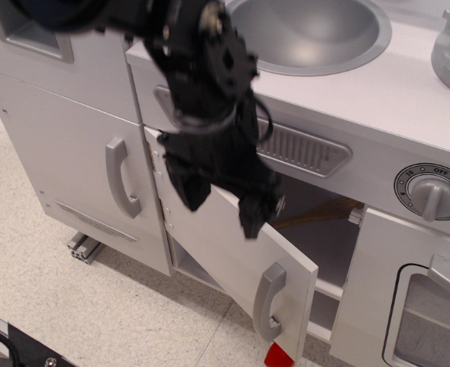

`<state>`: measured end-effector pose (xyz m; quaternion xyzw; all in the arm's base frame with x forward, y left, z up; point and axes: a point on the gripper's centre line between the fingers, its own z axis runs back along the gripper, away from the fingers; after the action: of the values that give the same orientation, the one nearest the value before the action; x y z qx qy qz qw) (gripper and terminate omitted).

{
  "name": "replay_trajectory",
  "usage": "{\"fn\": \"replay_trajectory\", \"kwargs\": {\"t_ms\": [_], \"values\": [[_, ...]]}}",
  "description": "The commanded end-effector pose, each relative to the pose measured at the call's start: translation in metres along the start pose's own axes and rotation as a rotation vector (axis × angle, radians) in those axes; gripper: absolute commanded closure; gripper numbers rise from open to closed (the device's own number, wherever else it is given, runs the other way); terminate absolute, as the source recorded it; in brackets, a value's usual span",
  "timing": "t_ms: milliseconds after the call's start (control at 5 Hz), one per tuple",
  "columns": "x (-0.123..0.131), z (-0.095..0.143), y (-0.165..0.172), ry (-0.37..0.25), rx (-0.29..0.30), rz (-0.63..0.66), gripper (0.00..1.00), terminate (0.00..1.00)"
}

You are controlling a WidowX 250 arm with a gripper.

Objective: Open cabinet

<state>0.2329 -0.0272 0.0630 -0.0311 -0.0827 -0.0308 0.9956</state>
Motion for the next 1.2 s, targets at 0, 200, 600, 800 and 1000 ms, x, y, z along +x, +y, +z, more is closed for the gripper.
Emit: {"fn": "replay_trajectory", "kwargs": {"t_ms": [0,200,600,800,1000], "values": [[0.044,-0.009,-0.031,-0.118,-0.010,0.005,0.00,0.00],[0.054,-0.024,-0.048,-0.157,-0.033,-0.022,0.00,0.00],[0.043,-0.067,-0.041,-0.130,0.042,-0.039,0.00,0.00],[0.023,-0.077,-0.025,-0.085,0.073,-0.027,0.00,0.00],[0.008,-0.080,-0.003,-0.051,0.090,0.017,0.00,0.00]]}}
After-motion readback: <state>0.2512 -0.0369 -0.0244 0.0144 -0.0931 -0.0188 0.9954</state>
